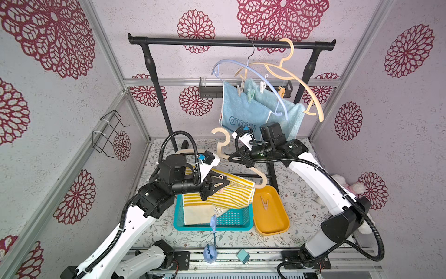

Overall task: Remove the clothespins securing towels to the hanger
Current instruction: Remove the clothespin from the hanger, then place the clothespin in the storage box.

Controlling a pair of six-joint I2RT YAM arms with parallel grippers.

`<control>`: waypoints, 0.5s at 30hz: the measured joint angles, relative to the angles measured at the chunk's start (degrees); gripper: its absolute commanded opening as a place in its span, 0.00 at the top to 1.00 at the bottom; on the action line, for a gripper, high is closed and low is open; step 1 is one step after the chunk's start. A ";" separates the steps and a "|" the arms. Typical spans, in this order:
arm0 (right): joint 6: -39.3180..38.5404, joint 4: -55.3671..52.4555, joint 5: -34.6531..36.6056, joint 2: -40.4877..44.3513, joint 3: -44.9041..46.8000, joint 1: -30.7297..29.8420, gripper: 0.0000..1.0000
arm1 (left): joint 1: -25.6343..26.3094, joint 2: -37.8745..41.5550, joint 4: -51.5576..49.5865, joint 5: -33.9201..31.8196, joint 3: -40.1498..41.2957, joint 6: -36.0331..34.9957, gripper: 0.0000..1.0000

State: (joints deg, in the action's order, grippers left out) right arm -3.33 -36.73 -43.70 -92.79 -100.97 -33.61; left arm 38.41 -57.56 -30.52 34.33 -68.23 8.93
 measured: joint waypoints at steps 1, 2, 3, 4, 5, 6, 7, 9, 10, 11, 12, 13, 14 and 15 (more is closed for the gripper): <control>0.37 0.55 0.09 0.02 0.20 0.02 1.00 | 1.88 -0.33 0.31 -1.42 0.09 0.61 1.00; 0.94 1.22 0.17 0.04 0.35 0.02 1.00 | 4.13 -0.83 1.11 -2.93 0.37 1.29 1.00; 1.51 1.90 0.24 0.04 0.50 0.02 1.00 | 6.54 -1.53 1.79 -4.85 0.68 2.16 1.00; 1.88 2.51 0.26 0.04 0.70 0.02 1.00 | 8.66 -2.29 2.62 -6.69 1.09 3.06 1.00; 2.23 3.19 0.33 0.15 1.05 0.02 1.00 | 10.78 -3.21 3.89 -8.46 1.73 4.07 1.00; 2.62 3.69 0.44 0.26 1.31 0.02 1.00 | 12.57 -4.07 5.03 -10.01 2.34 4.94 1.00; 3.15 4.20 0.44 0.33 1.60 0.02 1.00 | 14.73 -5.27 6.69 -12.13 3.19 6.14 1.00; 3.98 5.33 0.46 0.44 2.10 0.02 1.00 | 18.49 -8.00 9.38 -15.78 4.37 8.13 1.00; 4.42 5.81 0.46 0.46 2.23 0.02 1.00 | 20.48 -9.90 10.43 -17.86 4.57 9.09 1.00; 4.85 6.10 0.46 0.46 2.23 0.02 1.00 | 22.12 -11.63 11.30 -19.98 4.61 9.86 1.00; 5.09 6.38 0.44 0.46 2.23 0.02 1.00 | 23.41 -13.00 11.96 -21.22 4.63 10.49 1.00; 5.49 6.78 0.44 0.57 2.29 0.02 1.00 | 24.74 -14.56 12.76 -23.45 4.68 11.30 1.00; 5.92 7.26 0.42 0.79 2.49 0.02 1.00 | 25.83 -15.89 13.75 -24.48 4.85 12.11 1.00; 6.03 7.78 0.42 1.09 2.82 0.02 1.00 | 26.53 -16.85 14.69 -25.90 5.01 12.72 1.00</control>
State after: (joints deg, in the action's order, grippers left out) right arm 2.70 -28.95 -43.29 -91.70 -98.15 -33.58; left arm 64.95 -74.41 -15.84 8.43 -63.22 21.65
